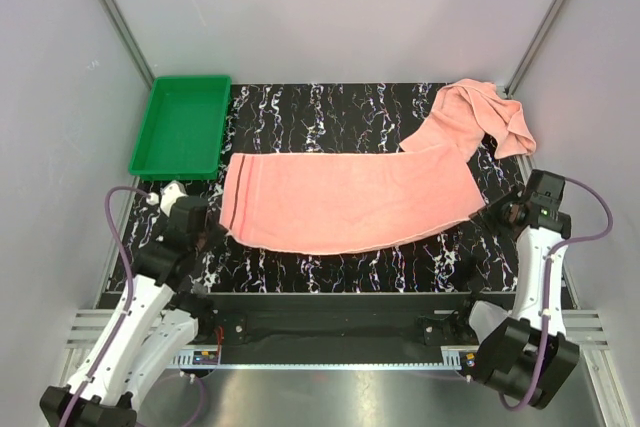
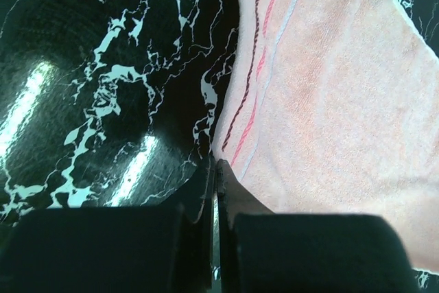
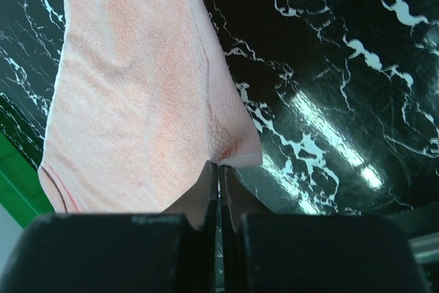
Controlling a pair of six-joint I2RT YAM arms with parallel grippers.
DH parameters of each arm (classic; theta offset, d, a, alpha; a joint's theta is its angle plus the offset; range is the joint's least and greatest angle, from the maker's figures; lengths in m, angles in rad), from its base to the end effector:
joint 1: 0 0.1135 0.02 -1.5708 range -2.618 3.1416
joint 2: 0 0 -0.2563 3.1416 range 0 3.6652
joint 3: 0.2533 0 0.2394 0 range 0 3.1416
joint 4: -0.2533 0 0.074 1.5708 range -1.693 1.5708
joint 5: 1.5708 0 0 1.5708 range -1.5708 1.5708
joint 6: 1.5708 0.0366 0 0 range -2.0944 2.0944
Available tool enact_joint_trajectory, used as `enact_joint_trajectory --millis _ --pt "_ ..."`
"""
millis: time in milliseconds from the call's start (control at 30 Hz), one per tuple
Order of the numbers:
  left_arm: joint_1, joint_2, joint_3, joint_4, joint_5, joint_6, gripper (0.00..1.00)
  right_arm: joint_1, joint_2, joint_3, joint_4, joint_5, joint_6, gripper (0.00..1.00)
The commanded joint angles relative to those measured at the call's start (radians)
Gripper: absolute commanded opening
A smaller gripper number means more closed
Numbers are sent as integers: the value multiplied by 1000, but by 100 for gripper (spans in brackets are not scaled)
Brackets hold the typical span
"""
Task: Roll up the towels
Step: Flatten the towel, then fold the towel
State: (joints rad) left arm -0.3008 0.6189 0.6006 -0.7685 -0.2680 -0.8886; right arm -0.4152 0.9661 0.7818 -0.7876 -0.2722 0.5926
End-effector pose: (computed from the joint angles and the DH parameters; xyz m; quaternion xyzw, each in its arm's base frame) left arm 0.1187 -0.0267 0.2405 -0.3142 0.8618 -0.1099 0.3828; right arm 0.1638 -0.0615 0.2506 0.4220 0.8483 0.1550 0.2796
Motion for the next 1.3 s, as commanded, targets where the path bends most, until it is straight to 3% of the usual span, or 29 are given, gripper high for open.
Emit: enact_joint_trajectory --millis 0,233,467,900,1267 --pt "-3 -59 76 -63 -37 0 0 -2 -81 59 -103 51 29 0" --pt "-3 -102 185 -150 -74 36 0 -2 -139 99 -188 74 21 1" --pt "-3 -75 154 -103 -88 50 0 -2 -100 57 -124 64 42 0" --pt "58 301 238 153 -106 71 0 1 314 201 146 -41 59 0" --pt "98 534 320 261 -143 97 0 82 595 378 211 -15 78 0"
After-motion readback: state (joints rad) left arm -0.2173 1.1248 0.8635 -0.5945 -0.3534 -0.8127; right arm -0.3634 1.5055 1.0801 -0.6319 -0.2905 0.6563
